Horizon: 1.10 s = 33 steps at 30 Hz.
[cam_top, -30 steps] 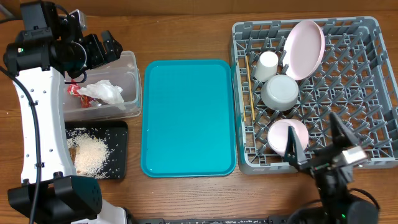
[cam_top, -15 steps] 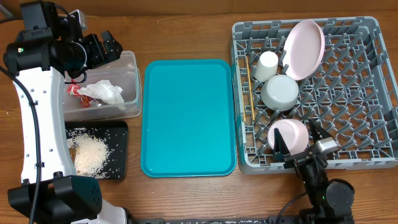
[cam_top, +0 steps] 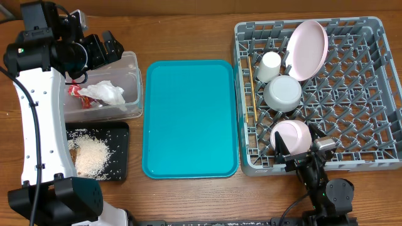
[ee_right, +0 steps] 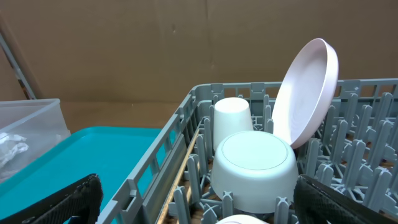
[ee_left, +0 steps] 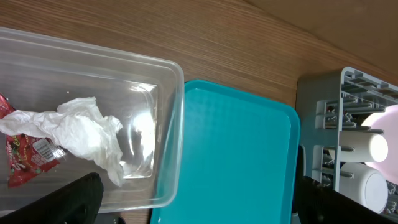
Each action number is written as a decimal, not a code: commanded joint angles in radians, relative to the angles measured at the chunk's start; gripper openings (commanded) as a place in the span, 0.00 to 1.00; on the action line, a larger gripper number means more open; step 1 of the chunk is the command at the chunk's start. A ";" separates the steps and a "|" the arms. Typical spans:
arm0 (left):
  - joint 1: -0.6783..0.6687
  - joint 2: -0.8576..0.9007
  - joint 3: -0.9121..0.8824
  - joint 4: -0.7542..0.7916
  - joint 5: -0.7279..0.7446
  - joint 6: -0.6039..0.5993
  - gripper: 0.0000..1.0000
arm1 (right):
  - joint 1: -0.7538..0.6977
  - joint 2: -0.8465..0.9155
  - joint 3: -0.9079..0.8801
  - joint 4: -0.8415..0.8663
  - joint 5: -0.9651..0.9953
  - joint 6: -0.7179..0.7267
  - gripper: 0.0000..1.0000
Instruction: Sort waste into correct bins and load items into the dishwasher
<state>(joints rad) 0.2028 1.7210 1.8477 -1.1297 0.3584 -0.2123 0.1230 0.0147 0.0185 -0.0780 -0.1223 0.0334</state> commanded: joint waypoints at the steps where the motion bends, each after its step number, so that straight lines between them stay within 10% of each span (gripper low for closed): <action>1: 0.000 0.002 0.018 0.004 -0.007 -0.020 1.00 | -0.006 -0.012 -0.010 0.004 0.016 0.005 1.00; 24: -0.019 -0.037 0.004 0.004 -0.026 -0.020 1.00 | -0.006 -0.012 -0.010 0.004 0.016 0.005 1.00; 33: -0.027 -0.414 -0.468 0.063 -0.026 -0.020 1.00 | -0.006 -0.012 -0.010 0.004 0.016 0.005 1.00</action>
<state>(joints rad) 0.1829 1.4590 1.5822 -1.0584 0.3370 -0.2123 0.1192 0.0139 0.0185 -0.0795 -0.1173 0.0334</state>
